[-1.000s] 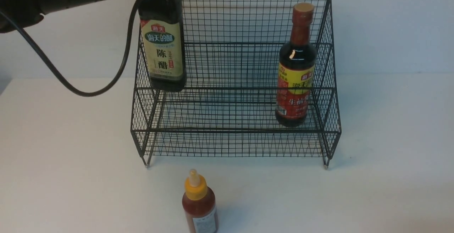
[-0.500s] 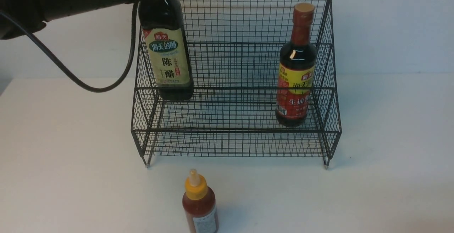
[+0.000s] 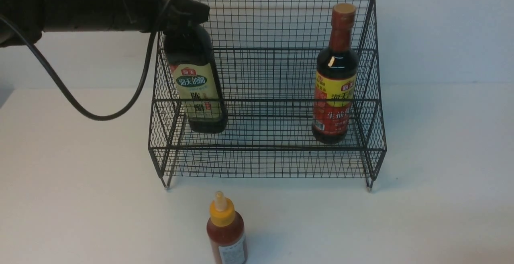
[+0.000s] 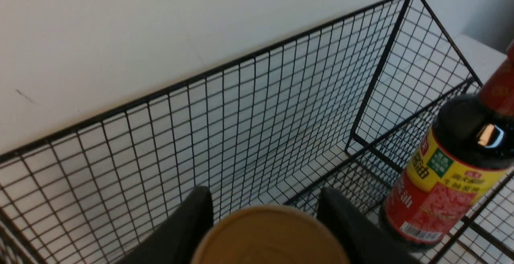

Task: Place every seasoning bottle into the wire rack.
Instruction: Use the left arm to put the condiment bottle back on the shelf

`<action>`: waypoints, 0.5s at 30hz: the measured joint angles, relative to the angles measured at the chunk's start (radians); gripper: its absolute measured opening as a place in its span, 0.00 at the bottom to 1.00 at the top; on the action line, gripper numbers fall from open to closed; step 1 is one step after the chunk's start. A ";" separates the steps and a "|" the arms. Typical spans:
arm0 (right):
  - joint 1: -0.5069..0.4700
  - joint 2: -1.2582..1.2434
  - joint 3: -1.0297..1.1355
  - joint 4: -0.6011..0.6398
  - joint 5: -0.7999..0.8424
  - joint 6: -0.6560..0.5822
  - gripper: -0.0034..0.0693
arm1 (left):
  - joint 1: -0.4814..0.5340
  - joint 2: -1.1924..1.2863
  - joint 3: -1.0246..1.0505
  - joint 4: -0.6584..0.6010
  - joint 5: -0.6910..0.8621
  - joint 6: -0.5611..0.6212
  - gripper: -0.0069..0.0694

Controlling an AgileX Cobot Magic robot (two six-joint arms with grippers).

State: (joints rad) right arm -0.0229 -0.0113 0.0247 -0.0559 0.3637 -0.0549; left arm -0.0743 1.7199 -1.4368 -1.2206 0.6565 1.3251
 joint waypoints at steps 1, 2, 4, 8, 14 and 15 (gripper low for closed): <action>0.000 0.000 0.000 0.000 0.000 0.000 0.03 | 0.000 0.000 0.000 0.011 0.007 -0.003 0.49; 0.000 0.000 0.000 0.000 0.000 0.000 0.03 | 0.000 0.000 0.000 0.024 0.017 -0.005 0.49; 0.000 0.000 0.000 0.000 0.000 0.000 0.03 | 0.000 0.000 0.000 0.037 0.024 -0.007 0.49; 0.000 0.000 0.000 0.000 0.000 0.000 0.03 | 0.000 0.000 0.000 0.055 0.027 -0.007 0.49; 0.000 0.000 0.000 0.000 0.000 0.000 0.03 | 0.000 0.009 -0.001 0.055 0.026 -0.007 0.49; 0.000 0.000 0.000 0.000 0.000 0.000 0.03 | 0.000 0.023 -0.001 0.054 0.025 -0.007 0.49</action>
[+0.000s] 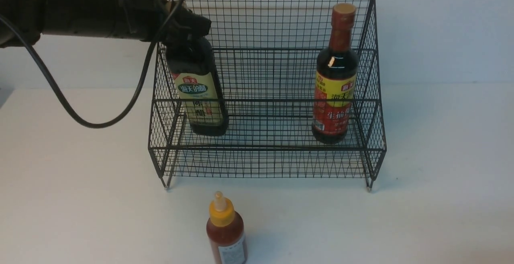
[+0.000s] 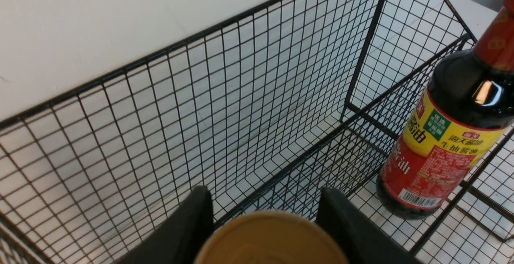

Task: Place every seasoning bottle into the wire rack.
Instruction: Use the left arm to put the condiment bottle back on the shelf, then use the left arm to grab the condiment bottle closest to it

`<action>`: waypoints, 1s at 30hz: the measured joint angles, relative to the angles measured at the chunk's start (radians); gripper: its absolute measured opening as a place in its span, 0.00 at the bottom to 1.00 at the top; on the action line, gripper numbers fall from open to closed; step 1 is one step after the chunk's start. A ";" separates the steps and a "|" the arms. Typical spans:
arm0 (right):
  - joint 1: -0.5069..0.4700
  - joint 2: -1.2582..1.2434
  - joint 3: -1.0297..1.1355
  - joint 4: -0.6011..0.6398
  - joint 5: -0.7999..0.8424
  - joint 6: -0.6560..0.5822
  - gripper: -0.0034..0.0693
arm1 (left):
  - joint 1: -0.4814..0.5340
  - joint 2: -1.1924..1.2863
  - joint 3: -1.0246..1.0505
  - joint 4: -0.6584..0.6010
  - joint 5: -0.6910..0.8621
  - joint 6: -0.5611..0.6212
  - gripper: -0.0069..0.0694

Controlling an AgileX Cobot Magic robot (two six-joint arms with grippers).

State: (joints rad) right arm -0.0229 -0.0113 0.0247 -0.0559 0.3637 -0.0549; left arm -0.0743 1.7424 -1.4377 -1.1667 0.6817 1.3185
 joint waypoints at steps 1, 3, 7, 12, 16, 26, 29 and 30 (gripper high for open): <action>0.000 0.000 0.000 0.000 0.000 0.000 0.03 | 0.000 0.006 0.000 0.000 -0.002 0.000 0.49; 0.000 0.000 0.000 0.000 0.000 0.000 0.03 | 0.000 0.017 -0.002 -0.012 -0.011 0.000 0.49; 0.000 0.000 0.000 0.000 0.001 0.000 0.03 | 0.000 0.028 -0.006 -0.035 -0.026 0.000 0.49; 0.000 0.000 0.000 0.000 0.001 0.000 0.03 | 0.000 0.041 -0.010 -0.073 -0.034 0.000 0.49; 0.000 0.000 0.000 0.000 0.001 0.000 0.03 | 0.000 0.043 -0.010 -0.086 -0.033 0.000 0.51; 0.000 0.000 0.000 0.000 0.001 0.000 0.03 | 0.000 0.043 -0.011 -0.105 -0.031 -0.003 0.83; 0.000 0.000 0.000 0.000 0.001 0.000 0.03 | 0.000 0.036 -0.011 -0.113 -0.045 -0.003 0.88; 0.000 0.000 0.000 0.000 0.001 0.000 0.03 | 0.000 0.033 -0.011 -0.114 -0.054 -0.003 0.88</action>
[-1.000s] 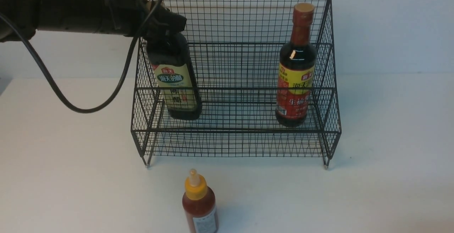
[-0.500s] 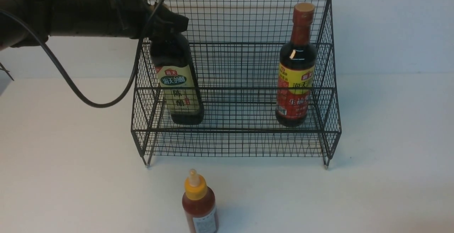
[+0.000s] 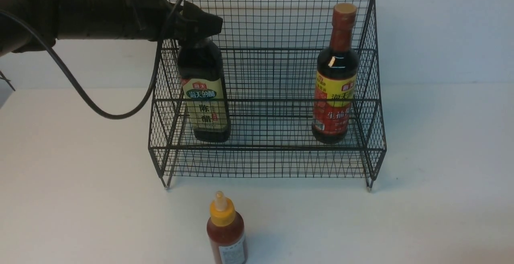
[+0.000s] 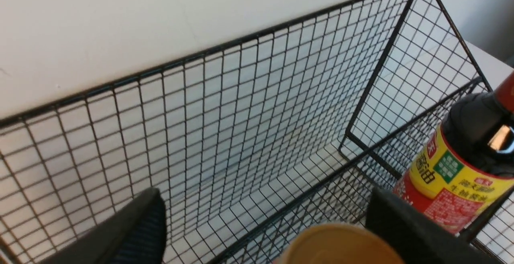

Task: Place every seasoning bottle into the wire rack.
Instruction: Use the left arm to grab the condiment bottle closest to it

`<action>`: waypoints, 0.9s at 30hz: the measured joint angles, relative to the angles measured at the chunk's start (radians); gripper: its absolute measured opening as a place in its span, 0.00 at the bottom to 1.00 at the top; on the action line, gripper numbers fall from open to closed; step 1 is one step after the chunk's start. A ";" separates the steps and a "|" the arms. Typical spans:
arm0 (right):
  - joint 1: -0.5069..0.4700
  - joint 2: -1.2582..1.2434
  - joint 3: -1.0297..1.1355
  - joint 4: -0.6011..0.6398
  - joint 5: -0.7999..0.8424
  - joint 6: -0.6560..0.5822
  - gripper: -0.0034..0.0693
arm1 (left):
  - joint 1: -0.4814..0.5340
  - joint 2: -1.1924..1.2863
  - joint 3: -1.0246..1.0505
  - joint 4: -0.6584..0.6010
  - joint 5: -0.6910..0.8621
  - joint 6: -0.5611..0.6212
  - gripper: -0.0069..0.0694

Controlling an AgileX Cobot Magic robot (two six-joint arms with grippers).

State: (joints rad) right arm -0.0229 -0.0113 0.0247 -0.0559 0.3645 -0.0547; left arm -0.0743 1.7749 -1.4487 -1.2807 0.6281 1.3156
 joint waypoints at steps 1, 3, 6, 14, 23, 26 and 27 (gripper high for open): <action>0.000 0.000 0.000 0.000 0.000 0.000 0.03 | 0.000 -0.003 0.000 0.000 -0.004 0.000 0.88; 0.000 0.000 0.000 0.000 0.000 0.000 0.03 | 0.000 -0.028 0.000 -0.008 -0.026 0.000 0.88; 0.000 0.000 0.000 0.000 0.000 0.000 0.03 | 0.000 -0.064 -0.001 -0.015 -0.034 0.000 0.88; 0.000 0.000 0.000 0.000 0.000 0.000 0.03 | 0.002 -0.180 -0.002 0.026 0.025 -0.050 0.83; 0.000 0.000 0.000 0.000 0.000 0.000 0.03 | 0.002 -0.385 -0.003 0.430 0.281 -0.447 0.49; 0.000 0.000 0.000 0.000 0.000 0.000 0.03 | 0.002 -0.460 -0.005 0.553 0.399 -0.599 0.29; 0.000 0.000 0.000 0.000 0.000 0.000 0.03 | 0.002 -0.480 -0.005 0.584 0.444 -0.634 0.21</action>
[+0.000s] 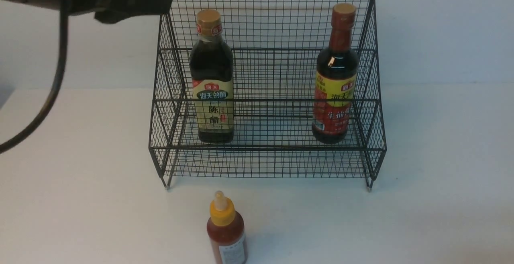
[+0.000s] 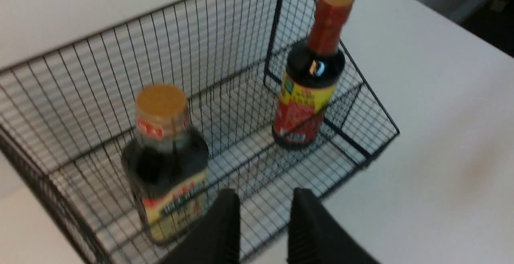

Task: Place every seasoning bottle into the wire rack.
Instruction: Use the left arm to grab the condiment bottle closest to it

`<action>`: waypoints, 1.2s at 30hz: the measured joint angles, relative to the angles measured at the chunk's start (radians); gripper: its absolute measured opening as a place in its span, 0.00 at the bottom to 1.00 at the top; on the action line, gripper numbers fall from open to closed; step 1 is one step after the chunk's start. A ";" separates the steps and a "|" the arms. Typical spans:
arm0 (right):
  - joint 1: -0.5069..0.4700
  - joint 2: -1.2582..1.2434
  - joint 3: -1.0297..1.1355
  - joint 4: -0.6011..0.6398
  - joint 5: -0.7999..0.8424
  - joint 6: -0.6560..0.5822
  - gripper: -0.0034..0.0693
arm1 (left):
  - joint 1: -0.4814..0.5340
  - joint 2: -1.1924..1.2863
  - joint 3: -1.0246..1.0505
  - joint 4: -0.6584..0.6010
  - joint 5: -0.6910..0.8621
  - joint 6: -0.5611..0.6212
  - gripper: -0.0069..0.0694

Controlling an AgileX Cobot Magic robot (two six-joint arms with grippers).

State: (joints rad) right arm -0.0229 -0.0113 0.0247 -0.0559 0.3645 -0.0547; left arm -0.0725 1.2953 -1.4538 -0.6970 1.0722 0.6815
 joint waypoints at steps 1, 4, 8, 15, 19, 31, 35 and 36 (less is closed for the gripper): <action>0.000 0.000 0.000 0.000 0.000 0.000 0.03 | 0.000 -0.028 0.000 0.039 0.044 -0.043 0.15; 0.000 0.000 0.000 0.000 0.000 0.000 0.03 | 0.000 -0.084 0.004 0.112 0.143 -0.116 0.10; 0.000 0.000 0.000 0.000 0.000 0.000 0.03 | 0.000 -0.180 0.085 0.162 0.163 -0.174 0.08; 0.000 0.000 0.000 0.000 0.000 0.002 0.03 | 0.000 -0.387 0.455 0.113 0.129 -0.248 0.09; 0.000 0.000 0.000 0.000 0.000 0.003 0.03 | 0.000 -0.413 0.598 0.069 0.100 -0.261 0.13; 0.000 0.000 0.000 0.000 0.000 0.007 0.03 | 0.000 -0.350 0.615 -0.039 0.073 -0.291 0.28; 0.000 0.000 0.000 0.000 0.000 0.007 0.03 | 0.000 -0.317 0.615 -0.046 0.067 -0.290 0.41; 0.000 0.000 0.000 0.000 0.000 0.007 0.03 | 0.000 -0.311 0.615 -0.054 0.062 -0.288 0.43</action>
State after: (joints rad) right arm -0.0229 -0.0113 0.0247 -0.0559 0.3645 -0.0472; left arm -0.0725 0.9844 -0.8392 -0.7514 1.1345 0.3939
